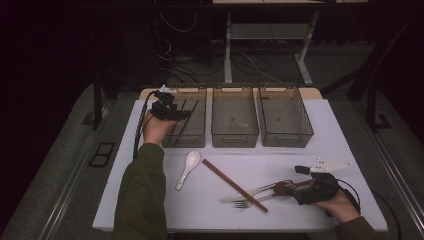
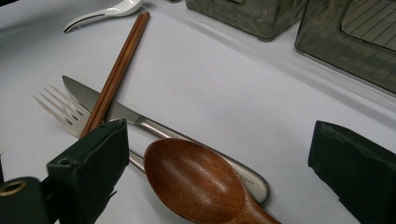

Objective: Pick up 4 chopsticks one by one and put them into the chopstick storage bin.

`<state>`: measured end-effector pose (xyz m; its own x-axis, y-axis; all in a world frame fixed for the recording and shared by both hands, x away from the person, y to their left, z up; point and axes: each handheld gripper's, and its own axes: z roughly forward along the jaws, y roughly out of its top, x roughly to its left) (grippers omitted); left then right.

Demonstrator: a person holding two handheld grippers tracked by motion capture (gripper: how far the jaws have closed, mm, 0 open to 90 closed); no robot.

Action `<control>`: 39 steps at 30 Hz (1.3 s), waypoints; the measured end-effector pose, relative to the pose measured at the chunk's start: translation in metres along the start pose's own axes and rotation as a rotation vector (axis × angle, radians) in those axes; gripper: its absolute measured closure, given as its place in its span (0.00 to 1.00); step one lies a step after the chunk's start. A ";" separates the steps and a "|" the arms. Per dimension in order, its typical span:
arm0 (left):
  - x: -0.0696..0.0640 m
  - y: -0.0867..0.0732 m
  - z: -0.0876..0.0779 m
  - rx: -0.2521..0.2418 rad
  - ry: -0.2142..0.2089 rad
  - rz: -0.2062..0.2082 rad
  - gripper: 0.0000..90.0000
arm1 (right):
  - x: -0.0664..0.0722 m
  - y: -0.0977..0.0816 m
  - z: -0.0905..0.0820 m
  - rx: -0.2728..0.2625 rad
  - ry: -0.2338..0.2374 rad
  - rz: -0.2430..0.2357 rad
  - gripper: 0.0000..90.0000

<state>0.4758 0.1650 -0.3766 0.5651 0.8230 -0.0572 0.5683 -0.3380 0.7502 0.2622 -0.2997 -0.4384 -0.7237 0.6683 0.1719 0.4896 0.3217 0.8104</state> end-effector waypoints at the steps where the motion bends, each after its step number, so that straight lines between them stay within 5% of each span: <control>1: -0.001 -0.001 -0.001 -0.003 -0.004 0.007 0.36 | 0.000 0.000 0.000 -0.001 -0.001 -0.002 0.06; 7: -0.010 -0.004 -0.009 -0.006 -0.040 0.035 0.29 | 0.000 0.000 0.000 -0.001 0.000 -0.002 0.06; 22: -0.054 -0.025 -0.049 -0.105 -0.119 0.119 0.18 | 0.000 0.000 0.000 0.000 -0.001 0.000 0.06; 39: -0.089 -0.081 -0.065 -0.122 -0.180 0.154 0.05 | 0.000 0.000 0.000 0.001 -0.003 0.001 0.06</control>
<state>0.3405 0.1485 -0.3899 0.7427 0.6681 -0.0447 0.3974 -0.3862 0.8324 0.2626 -0.2998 -0.4389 -0.7219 0.6706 0.1706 0.4903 0.3217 0.8100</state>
